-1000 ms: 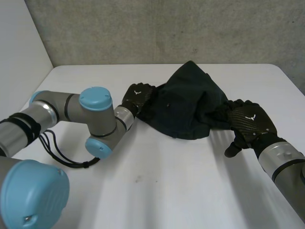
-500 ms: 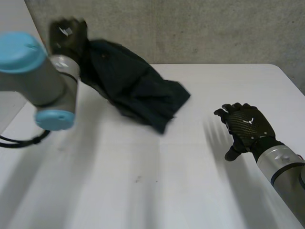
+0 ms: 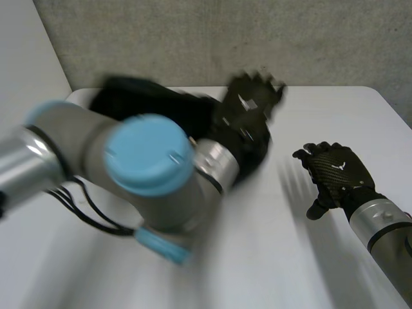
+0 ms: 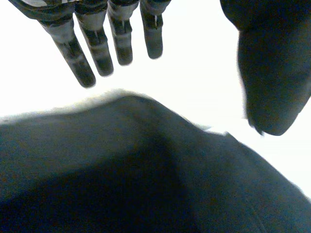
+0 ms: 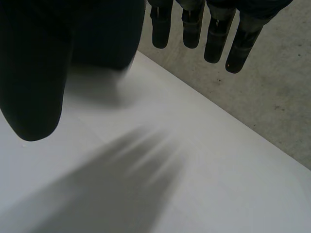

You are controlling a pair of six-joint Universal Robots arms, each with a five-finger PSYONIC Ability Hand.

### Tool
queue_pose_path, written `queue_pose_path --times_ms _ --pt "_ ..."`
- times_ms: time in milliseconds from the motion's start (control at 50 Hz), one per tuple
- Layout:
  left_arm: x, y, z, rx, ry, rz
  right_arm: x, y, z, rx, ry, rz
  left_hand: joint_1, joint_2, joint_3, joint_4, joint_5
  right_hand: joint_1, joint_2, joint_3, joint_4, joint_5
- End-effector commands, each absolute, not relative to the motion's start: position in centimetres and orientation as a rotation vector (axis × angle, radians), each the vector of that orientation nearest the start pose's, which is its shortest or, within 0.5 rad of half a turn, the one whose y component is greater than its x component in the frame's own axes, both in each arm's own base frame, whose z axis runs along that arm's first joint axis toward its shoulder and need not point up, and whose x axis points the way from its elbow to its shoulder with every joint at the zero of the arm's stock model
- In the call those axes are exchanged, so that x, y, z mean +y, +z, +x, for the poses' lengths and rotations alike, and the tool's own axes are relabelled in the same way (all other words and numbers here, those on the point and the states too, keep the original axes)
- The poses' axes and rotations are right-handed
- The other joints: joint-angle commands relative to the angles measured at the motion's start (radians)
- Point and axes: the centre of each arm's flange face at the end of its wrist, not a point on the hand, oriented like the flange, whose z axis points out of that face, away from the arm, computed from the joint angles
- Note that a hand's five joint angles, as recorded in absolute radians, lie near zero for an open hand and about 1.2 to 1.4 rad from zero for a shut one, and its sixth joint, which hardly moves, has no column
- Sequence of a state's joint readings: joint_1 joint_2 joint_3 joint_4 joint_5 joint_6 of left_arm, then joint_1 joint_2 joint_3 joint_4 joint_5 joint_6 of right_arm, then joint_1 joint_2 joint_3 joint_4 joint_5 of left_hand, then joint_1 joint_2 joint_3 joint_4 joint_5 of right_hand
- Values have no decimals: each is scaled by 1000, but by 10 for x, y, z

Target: Fold the shorts.

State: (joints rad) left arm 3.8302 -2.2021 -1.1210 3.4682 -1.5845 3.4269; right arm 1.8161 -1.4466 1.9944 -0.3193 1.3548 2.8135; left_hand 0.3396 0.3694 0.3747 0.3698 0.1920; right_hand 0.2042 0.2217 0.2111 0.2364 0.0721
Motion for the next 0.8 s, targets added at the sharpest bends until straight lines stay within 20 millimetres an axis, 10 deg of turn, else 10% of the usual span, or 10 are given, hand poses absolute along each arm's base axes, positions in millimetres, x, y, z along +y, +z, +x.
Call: queue_pose_path --times_ms 20,320,660,800 --pt "-147 210 -444 1992 -2437 1587 -237 183 214 2195 -1902 -854 -144 -174 -179 -174 -171 -30 -47 -37 -62 -72" --pt "-164 292 -357 2007 -2450 1150 -238 183 211 2202 -1886 -833 -135 -165 -170 -165 -162 -30 -47 -37 -62 -72" --pt "-198 252 -271 2274 -2187 761 -242 158 220 2259 -1767 -865 -135 -165 -170 -165 -162 300 283 294 268 258" --pt "-210 233 -257 2302 -2130 723 -255 160 230 2221 -1762 -805 -132 -162 -167 -162 -159 1191 1173 1184 1158 1148"
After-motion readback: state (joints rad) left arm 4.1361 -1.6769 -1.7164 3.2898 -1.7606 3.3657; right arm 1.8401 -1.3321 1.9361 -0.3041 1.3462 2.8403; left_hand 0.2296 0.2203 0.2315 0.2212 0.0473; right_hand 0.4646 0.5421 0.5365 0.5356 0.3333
